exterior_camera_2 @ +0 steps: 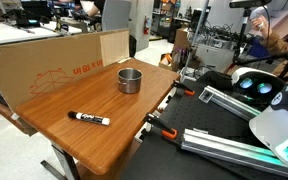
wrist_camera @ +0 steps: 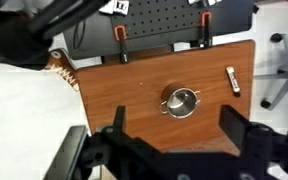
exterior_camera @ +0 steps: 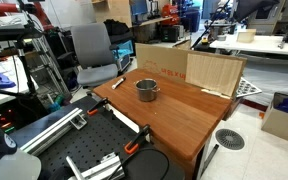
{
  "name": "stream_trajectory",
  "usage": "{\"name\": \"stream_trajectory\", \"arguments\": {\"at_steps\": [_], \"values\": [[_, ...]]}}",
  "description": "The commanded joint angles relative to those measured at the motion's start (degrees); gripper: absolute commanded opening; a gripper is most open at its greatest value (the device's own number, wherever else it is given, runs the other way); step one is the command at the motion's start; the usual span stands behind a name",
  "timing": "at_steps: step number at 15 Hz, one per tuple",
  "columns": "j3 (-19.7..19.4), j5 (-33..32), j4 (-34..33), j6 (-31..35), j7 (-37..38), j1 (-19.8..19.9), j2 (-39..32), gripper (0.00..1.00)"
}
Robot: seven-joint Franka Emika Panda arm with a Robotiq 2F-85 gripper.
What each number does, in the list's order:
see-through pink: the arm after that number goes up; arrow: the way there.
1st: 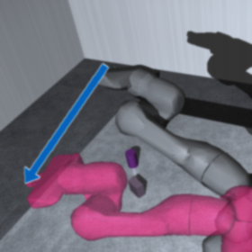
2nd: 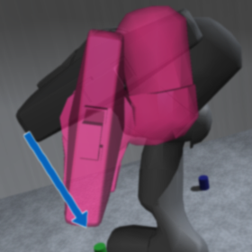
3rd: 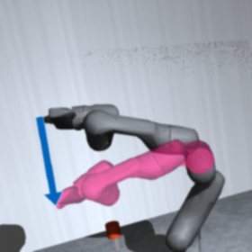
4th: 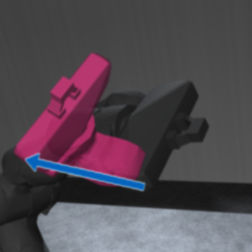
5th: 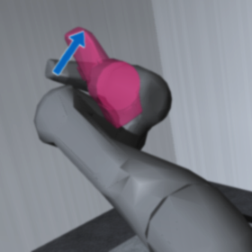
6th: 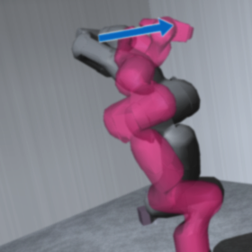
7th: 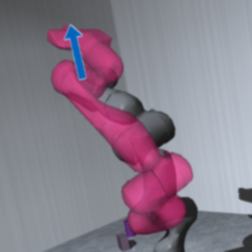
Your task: Put the marker in the pot
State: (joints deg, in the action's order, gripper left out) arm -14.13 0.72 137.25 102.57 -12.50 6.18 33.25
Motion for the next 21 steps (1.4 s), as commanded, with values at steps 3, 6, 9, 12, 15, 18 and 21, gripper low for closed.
{"name": "stream_trajectory", "arguments": {"at_steps": [3, 6, 9, 12, 15, 18, 21], "values": [[5.7, 2.1, -0.3, 4.6, 4.8, -2.3, -7.6, 1.00], [9.2, 2.4, 0.1, 9.2, 8.2, -4.2, -12.5, 1.00], [12.9, 1.5, -0.6, 12.1, 11.8, -6.0, -18.7, 1.00], [15.4, 1.2, -1.8, 14.6, 14.4, -7.5, -24.9, 1.00], [17.0, 1.1, -3.4, 18.4, 15.2, -8.8, -30.3, 1.00], [17.8, 1.4, -6.0, 20.0, 14.7, -9.7, -35.4, 1.00], [18.5, 1.4, -8.5, 20.4, 14.7, -10.6, -40.3, 1.00]]}}
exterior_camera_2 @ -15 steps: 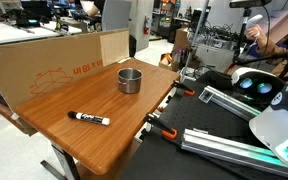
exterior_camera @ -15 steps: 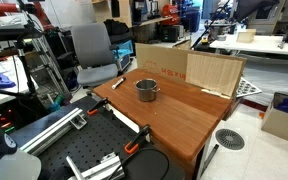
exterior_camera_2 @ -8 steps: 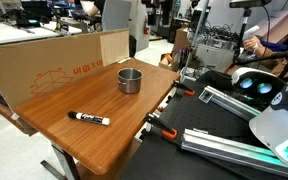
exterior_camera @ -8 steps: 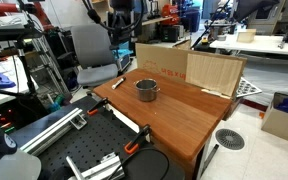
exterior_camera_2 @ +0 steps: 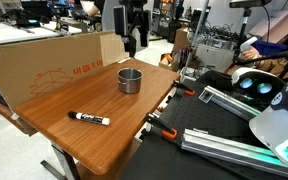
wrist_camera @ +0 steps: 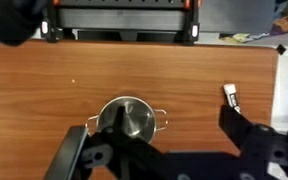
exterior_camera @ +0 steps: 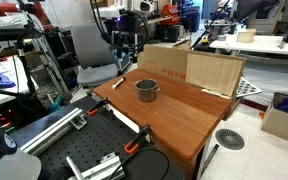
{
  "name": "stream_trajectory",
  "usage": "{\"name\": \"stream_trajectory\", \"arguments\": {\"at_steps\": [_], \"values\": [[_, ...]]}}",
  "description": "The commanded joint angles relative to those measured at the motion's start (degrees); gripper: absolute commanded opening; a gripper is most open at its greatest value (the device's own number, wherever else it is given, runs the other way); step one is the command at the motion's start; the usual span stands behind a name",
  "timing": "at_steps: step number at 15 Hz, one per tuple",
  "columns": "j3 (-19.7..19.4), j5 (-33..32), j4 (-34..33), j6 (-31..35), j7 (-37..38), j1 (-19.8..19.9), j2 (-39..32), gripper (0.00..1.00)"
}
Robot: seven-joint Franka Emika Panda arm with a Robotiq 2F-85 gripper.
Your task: Put the marker in the pot
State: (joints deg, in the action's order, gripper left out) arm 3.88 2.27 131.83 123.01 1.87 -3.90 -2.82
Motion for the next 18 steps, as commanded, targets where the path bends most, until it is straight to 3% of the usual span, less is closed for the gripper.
{"name": "stream_trajectory", "arguments": {"at_steps": [1, 18], "values": [[0.7, 0.1, -4.1, -0.4, 0.2, -0.7, -5.9, 1.00], [3.0, 0.8, -22.7, -3.7, 4.3, -6.3, -28.3, 1.00]]}}
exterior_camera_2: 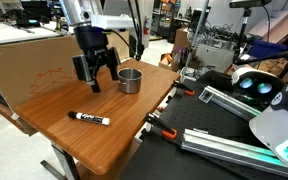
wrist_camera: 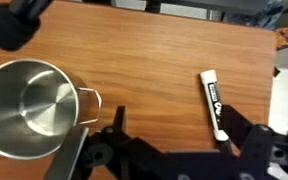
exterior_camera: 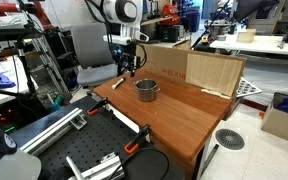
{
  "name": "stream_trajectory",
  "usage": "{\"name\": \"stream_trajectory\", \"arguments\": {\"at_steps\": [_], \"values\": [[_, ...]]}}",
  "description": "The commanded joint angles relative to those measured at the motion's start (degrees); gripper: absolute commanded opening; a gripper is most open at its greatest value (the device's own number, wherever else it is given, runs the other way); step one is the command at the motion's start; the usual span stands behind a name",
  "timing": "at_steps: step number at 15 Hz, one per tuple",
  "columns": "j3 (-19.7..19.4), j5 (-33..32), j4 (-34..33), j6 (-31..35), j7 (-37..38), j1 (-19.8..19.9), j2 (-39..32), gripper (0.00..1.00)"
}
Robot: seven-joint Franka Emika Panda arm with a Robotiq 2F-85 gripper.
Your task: Put the marker in the pot
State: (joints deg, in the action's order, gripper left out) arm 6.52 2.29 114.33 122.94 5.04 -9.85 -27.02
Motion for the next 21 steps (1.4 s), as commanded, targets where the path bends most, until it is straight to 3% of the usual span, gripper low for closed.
{"name": "stream_trajectory", "arguments": {"at_steps": [1, 10, 17, 18, 19, 21], "values": [[0.5, 1.2, -6.5, -4.4, 1.2, -0.5, -5.4, 1.00], [0.5, 1.0, -17.6, -11.3, 4.9, -3.5, -14.9, 1.00], [-0.6, -0.1, -23.4, -12.1, 9.8, -6.0, -20.5, 1.00], [-0.8, -0.2, -24.1, -12.0, 10.4, -6.2, -21.2, 0.75], [-1.0, -0.2, -24.7, -12.2, 10.9, -6.4, -21.8, 0.74], [-1.1, -0.3, -25.8, -13.3, 11.3, -6.5, -22.2, 0.60]]}}
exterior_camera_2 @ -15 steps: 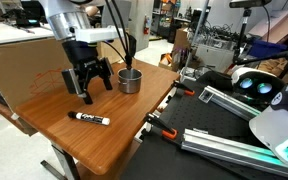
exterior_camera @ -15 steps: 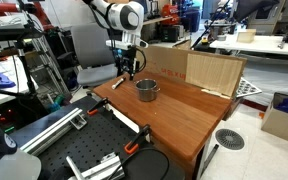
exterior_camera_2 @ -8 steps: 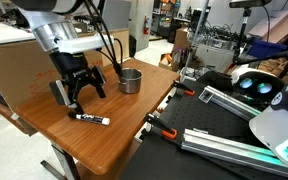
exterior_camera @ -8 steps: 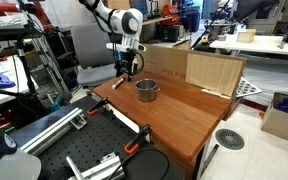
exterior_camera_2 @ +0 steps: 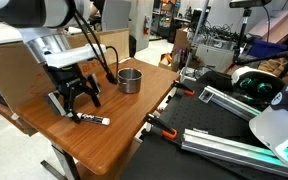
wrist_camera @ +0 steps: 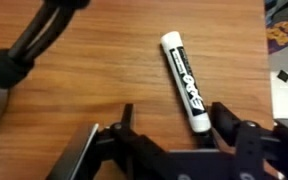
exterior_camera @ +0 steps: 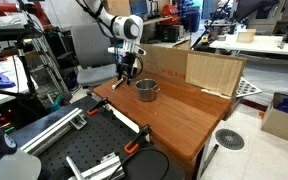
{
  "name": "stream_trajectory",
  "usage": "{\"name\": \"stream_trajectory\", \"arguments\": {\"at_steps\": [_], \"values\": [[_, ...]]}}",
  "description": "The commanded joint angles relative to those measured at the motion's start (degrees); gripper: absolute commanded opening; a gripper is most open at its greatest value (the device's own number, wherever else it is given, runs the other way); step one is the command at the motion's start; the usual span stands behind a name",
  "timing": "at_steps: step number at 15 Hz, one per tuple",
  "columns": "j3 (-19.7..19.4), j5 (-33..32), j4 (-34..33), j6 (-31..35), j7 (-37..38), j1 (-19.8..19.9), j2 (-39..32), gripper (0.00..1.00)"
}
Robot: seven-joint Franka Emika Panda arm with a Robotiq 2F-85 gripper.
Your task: Put the marker in the pot
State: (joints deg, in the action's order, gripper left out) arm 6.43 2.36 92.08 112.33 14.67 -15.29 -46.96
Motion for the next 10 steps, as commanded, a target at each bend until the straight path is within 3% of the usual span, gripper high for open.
{"name": "stream_trajectory", "arguments": {"at_steps": [1, 7, 8, 10], "values": [[-1.0, -0.4, -4.1, -3.3, 1.8, -1.1, -2.4, 0.51], [-0.9, -0.3, -6.0, -5.1, 1.5, -1.0, -3.0, 0.05], [-0.8, -0.2, -6.1, -5.2, 1.5, -1.0, -3.0, 0.01], [-0.7, 0.1, -5.9, -5.1, 1.2, -0.7, -2.7, 0.05]]}}
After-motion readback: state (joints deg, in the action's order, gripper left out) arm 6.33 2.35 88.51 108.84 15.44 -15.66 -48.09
